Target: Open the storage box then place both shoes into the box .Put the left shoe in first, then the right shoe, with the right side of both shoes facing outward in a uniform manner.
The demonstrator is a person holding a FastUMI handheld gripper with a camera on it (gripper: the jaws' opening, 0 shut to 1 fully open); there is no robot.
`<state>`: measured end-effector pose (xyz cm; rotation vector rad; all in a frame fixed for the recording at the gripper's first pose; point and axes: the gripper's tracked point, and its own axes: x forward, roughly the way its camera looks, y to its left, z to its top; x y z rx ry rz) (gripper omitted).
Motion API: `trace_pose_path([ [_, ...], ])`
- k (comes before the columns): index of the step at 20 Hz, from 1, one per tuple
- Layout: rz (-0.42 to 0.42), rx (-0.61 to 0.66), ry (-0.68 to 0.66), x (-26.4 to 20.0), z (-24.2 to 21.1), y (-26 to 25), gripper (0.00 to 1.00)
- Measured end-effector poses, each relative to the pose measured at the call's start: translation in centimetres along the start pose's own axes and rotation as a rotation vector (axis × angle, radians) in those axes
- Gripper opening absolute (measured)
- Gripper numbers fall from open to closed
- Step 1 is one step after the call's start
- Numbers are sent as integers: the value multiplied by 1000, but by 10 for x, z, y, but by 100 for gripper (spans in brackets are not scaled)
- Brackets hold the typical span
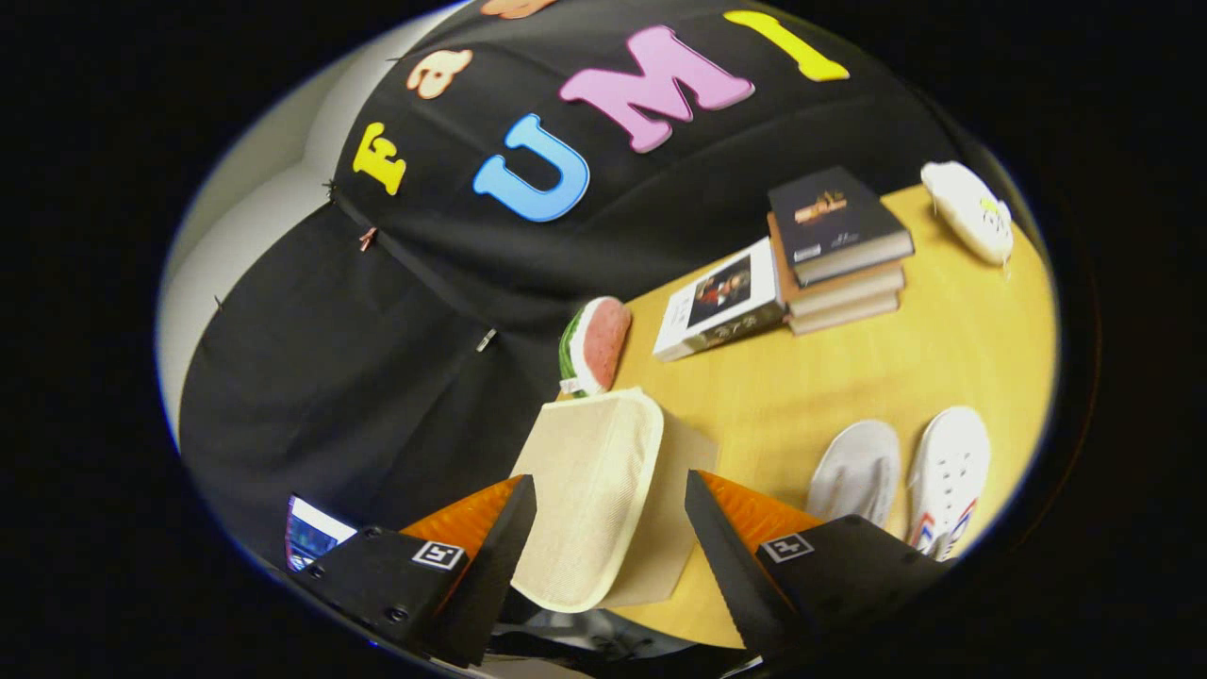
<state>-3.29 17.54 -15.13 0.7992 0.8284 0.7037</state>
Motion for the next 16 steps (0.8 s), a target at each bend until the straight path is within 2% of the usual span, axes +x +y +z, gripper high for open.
trace_pose_path([
  [5, 65, 162, 189, 40, -48, -10, 98],
  [8, 120, 253, 250, 51, -66, -5, 96],
  [10, 140, 296, 269, 57, -73, -1, 89],
  [11, 168, 321, 286, 56, -76, 5, 70],
  [15, 182, 313, 235, 47, -64, 7, 13],
  [16, 205, 309, 209, 43, -56, 15, 9],
])
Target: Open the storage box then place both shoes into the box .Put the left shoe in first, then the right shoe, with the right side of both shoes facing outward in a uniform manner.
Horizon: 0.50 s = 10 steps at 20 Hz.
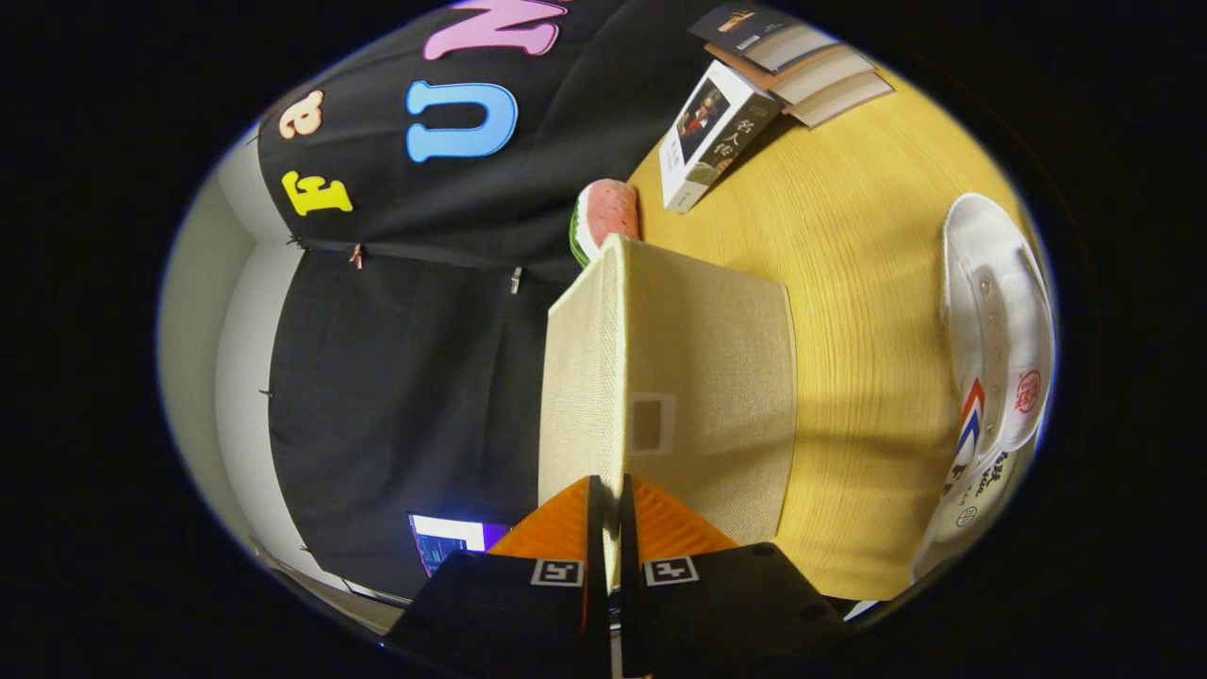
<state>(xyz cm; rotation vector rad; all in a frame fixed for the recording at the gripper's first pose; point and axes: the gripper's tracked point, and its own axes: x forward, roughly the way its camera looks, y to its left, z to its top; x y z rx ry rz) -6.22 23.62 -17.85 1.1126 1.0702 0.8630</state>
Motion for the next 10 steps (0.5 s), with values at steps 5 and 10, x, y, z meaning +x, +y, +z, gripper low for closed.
trace_pose_path([
  [5, 47, -112, -22, -1, 4, 68, 6],
  [10, 57, -274, 4, 32, 2, 143, 10],
])
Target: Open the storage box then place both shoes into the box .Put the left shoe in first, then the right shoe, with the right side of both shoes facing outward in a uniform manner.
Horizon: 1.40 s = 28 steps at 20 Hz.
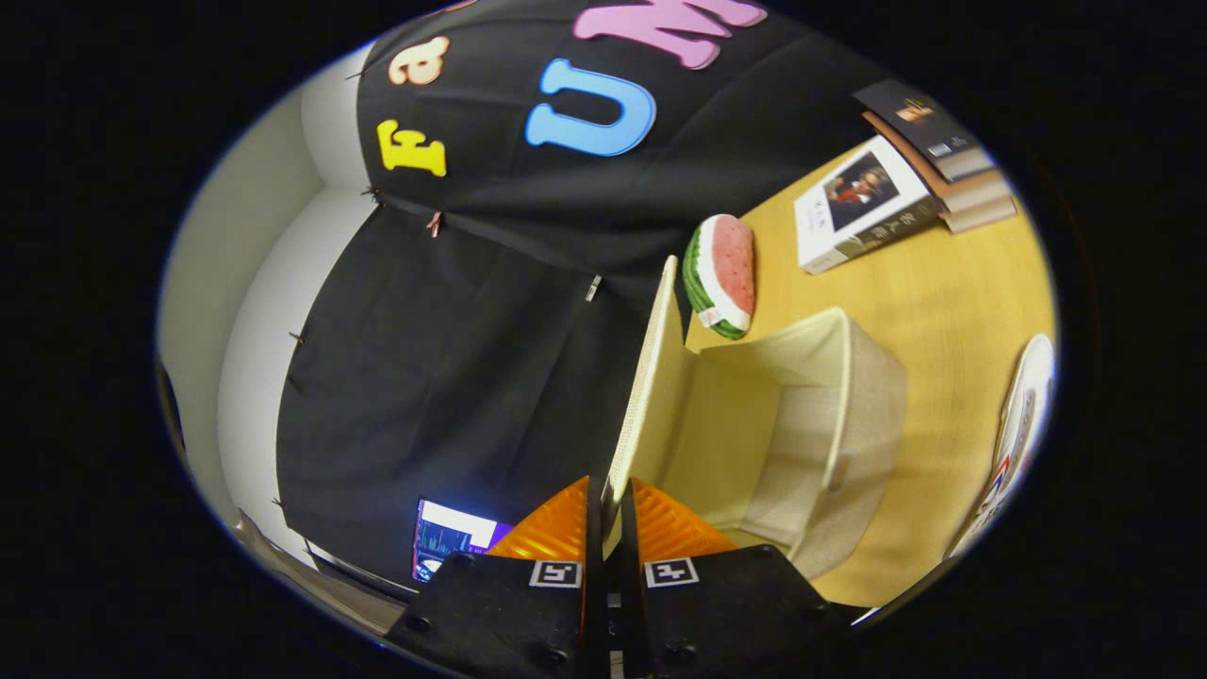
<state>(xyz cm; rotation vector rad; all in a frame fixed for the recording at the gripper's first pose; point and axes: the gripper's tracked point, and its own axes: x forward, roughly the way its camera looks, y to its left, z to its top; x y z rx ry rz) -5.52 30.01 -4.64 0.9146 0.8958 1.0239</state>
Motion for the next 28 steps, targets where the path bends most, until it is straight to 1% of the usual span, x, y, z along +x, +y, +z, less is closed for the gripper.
trace_pose_path([
  [3, 21, -54, 8, 35, 1, 36, 11],
  [6, 27, -79, 29, 70, -8, 57, 11],
  [7, 38, -93, 39, 82, -13, 65, 15],
  [8, 35, -111, 54, 96, -20, 69, 16],
  [9, 38, -131, 68, 105, -23, 73, 24],
  [10, 36, -140, 82, 112, -28, 76, 24],
  [12, 33, -142, 102, 120, -35, 81, 39],
  [15, 8, -153, 98, 120, -36, 73, 81],
  [16, -11, -155, 83, 113, -32, 66, 82],
  [17, -20, -151, 54, 107, -25, 63, 97],
  [19, -44, -164, -12, 86, -11, 53, 98],
  [21, -121, -221, -99, 53, 10, 25, 97],
  [23, -251, -285, -181, 13, 23, -11, 98],
  [26, -509, -374, -263, -61, 37, -80, 98],
  [28, -683, -413, -280, -109, 33, -127, 98],
])
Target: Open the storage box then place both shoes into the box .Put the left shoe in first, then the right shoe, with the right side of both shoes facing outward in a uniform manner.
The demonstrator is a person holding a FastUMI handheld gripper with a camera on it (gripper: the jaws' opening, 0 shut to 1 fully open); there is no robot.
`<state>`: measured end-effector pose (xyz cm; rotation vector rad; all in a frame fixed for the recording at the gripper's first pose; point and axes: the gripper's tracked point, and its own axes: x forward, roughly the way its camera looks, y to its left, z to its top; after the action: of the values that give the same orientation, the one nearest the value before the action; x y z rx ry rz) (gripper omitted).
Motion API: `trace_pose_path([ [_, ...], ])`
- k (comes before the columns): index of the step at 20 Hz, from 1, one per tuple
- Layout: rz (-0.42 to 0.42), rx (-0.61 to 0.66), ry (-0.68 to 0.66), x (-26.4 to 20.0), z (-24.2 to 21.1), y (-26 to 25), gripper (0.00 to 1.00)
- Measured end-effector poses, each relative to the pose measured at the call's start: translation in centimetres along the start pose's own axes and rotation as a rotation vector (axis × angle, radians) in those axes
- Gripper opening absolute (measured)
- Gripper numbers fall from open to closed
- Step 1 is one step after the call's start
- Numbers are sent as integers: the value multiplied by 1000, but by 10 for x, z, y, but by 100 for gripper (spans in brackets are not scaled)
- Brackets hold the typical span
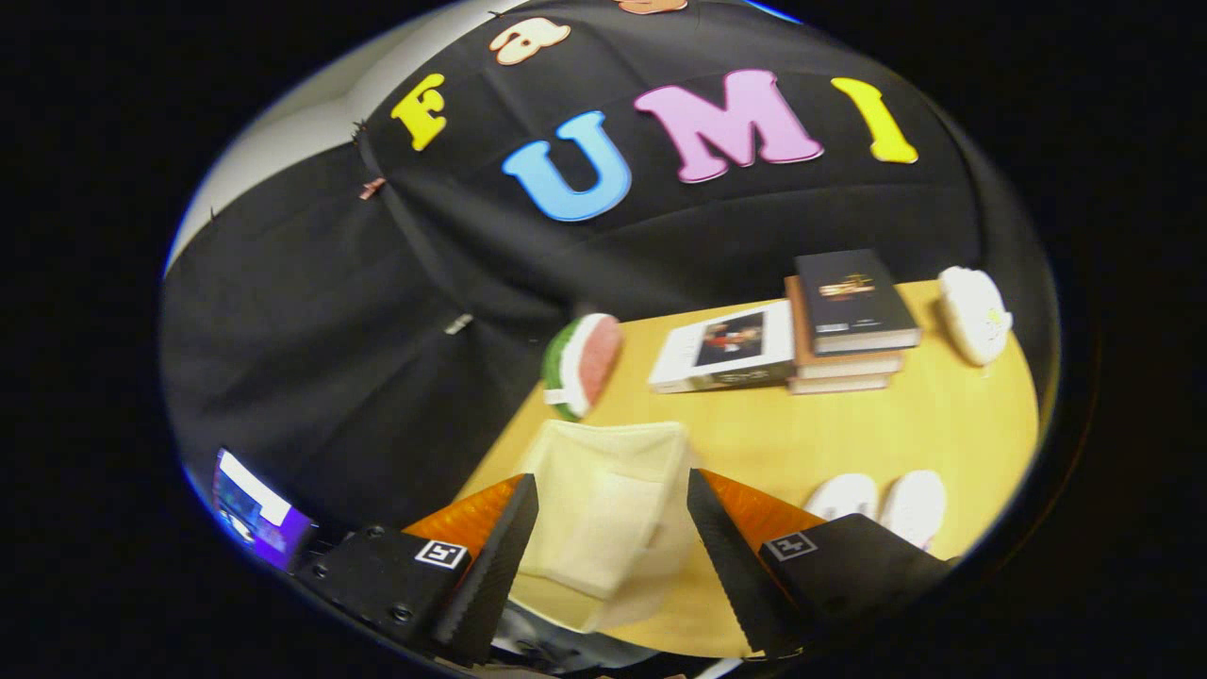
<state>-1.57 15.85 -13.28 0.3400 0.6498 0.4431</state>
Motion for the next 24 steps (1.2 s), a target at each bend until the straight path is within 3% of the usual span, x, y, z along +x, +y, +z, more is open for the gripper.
trace_pose_path([
  [3, -175, -34, 59, -19, -40, -75, 97],
  [6, -268, -26, 163, -29, -91, -121, 94],
  [7, -281, -25, 187, -27, -103, -128, 84],
  [10, -336, -80, 253, -19, -133, -152, 74],
  [14, -391, -160, 300, 3, -155, -180, 68],
  [20, -435, -66, 267, 44, -155, -198, 55],
  [24, -506, -32, 234, 60, -159, -208, 35],
])
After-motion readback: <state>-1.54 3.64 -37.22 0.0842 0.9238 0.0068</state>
